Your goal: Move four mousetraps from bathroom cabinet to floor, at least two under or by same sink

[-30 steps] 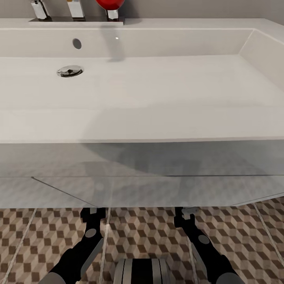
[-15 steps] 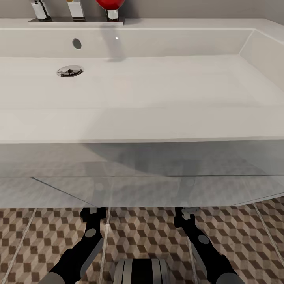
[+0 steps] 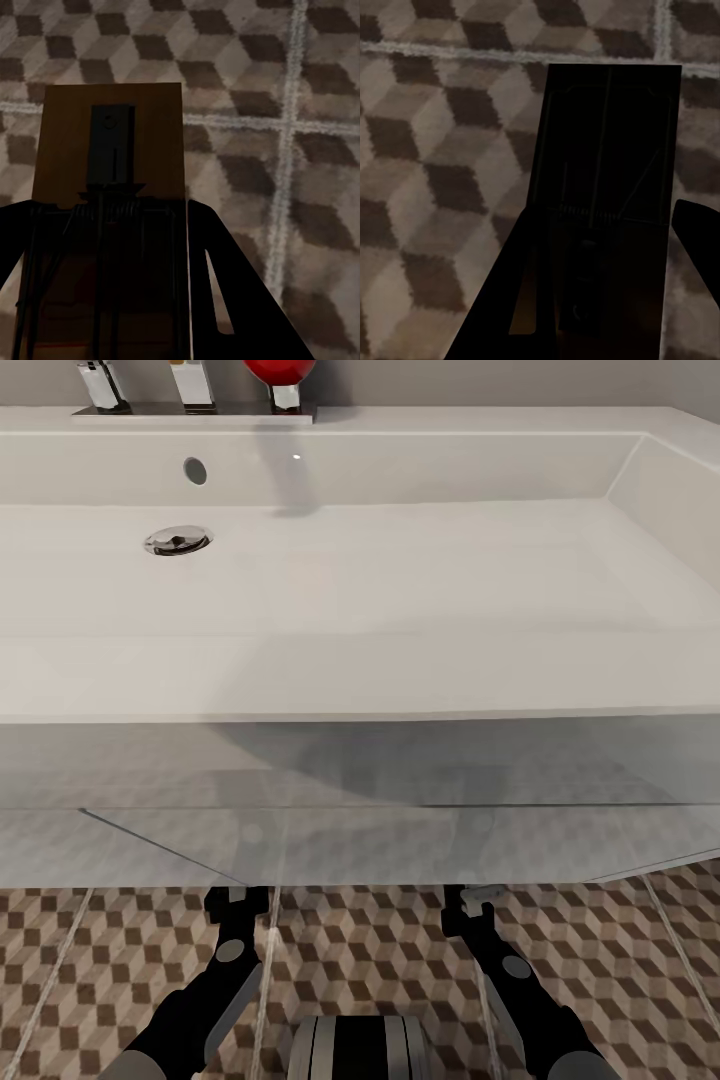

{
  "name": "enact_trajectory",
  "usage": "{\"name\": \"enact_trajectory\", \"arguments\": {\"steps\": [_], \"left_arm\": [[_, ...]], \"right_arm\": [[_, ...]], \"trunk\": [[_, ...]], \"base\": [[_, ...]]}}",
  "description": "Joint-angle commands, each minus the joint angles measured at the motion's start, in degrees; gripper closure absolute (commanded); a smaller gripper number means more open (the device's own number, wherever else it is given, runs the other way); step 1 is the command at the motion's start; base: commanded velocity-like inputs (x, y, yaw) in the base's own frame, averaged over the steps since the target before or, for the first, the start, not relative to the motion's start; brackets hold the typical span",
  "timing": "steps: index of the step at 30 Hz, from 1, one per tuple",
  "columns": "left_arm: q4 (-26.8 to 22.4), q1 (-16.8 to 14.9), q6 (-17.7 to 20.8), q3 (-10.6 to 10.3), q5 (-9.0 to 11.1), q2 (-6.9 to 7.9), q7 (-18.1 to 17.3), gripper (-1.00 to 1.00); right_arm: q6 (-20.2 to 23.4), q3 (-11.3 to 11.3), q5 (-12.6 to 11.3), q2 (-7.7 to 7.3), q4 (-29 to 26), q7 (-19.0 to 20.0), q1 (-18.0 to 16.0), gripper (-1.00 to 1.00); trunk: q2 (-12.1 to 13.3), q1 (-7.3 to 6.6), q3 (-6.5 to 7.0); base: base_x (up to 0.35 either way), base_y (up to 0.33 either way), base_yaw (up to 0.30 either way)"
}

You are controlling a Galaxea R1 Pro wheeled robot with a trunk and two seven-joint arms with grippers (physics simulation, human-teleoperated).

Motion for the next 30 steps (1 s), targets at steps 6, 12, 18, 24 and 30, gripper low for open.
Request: {"name": "enact_trajectory", "arguments": {"steps": [6,12,18,24,30], "left_arm": [[0.01,-0.06,-0.29,-0.38,0.44,0.02,0.5,1.0],[0.01,-0.06,-0.29,-0.38,0.45,0.0,0.5,1.0],[0.01,-0.06,-0.29,-0.38,0.44,0.0,0.5,1.0],[0.01,-0.06,-0.16,-0.38,0.42,0.15,0.5,1.0],[0.01,-0.06,-0.09,-0.38,0.29,0.35,0.44,1.0]], "right_arm": [[-0.19,-0.33,0.53,0.06,0.02,0.22,-0.02,1.0],[-0.25,-0.33,0.66,0.06,0.02,0.21,-0.02,1.0],[-0.2,-0.22,0.59,0.06,0.02,0.25,-0.03,1.0],[-0.13,-0.16,0.26,0.06,0.14,0.24,-0.02,1.0],[-0.11,-0.21,0.09,0.06,0.56,0.15,-0.02,1.0]], "trunk": [[-0.01,-0.01,-0.03],[-0.01,-0.01,-0.03],[-0.01,-0.01,-0.03],[-0.01,-0.01,-0.03],[-0.01,-0.01,-0.03]], "base": [[0.0,0.0,0.0],[0.0,0.0,0.0],[0.0,0.0,0.0],[0.0,0.0,0.0],[0.0,0.0,0.0]]}}
